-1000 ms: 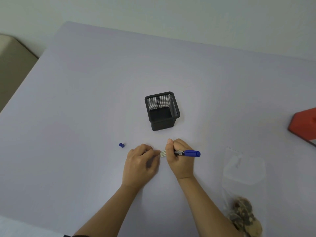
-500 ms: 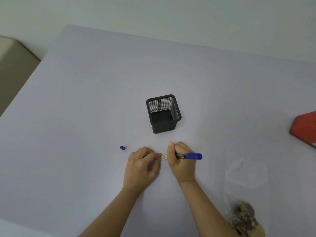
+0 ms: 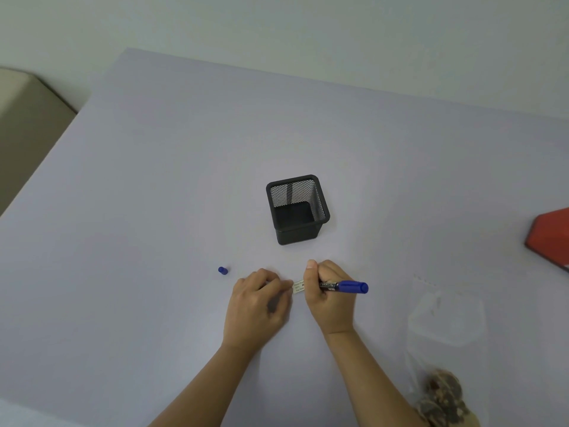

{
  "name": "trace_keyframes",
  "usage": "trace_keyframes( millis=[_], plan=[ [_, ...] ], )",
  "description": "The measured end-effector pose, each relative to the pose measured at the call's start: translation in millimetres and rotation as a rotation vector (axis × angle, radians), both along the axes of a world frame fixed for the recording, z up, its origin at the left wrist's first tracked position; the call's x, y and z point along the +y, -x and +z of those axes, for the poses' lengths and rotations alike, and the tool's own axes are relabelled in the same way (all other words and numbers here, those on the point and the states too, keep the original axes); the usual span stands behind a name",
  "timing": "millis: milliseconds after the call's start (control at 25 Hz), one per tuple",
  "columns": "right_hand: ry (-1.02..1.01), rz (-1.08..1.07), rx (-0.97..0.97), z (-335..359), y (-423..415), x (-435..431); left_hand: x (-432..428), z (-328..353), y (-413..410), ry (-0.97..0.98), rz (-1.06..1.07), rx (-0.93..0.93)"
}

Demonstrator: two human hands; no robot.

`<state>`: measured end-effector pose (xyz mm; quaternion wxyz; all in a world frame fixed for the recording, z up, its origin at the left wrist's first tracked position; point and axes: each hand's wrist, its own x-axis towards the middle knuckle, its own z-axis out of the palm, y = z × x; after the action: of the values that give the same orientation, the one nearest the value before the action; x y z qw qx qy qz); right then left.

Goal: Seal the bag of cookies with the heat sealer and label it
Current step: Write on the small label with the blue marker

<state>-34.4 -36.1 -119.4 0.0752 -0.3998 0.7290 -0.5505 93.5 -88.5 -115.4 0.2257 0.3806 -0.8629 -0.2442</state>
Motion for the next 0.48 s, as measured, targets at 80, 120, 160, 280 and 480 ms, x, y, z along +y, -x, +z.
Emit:
trace_keyframes(
  millis=[80,120,160,280,480],
  plan=[
    [0.003,-0.005,-0.002,0.0,0.1,-0.1,0.5,-0.3,0.0,0.001,0.001,-0.002],
    [0.004,-0.004,-0.004,-0.4,0.1,0.0,0.8,-0.1,0.0,-0.003,0.002,-0.005],
    [0.006,-0.003,-0.011,-0.4,-0.2,0.3,0.9,-0.1,0.0,-0.006,0.004,-0.005],
    [0.009,-0.008,-0.012,-0.2,-0.2,0.0,0.8,0.0,-0.2,-0.006,0.009,-0.002],
    [0.009,-0.012,0.002,-1.5,-0.2,-0.3,0.3,0.1,-0.5,-0.008,-0.003,-0.004]
  ],
)
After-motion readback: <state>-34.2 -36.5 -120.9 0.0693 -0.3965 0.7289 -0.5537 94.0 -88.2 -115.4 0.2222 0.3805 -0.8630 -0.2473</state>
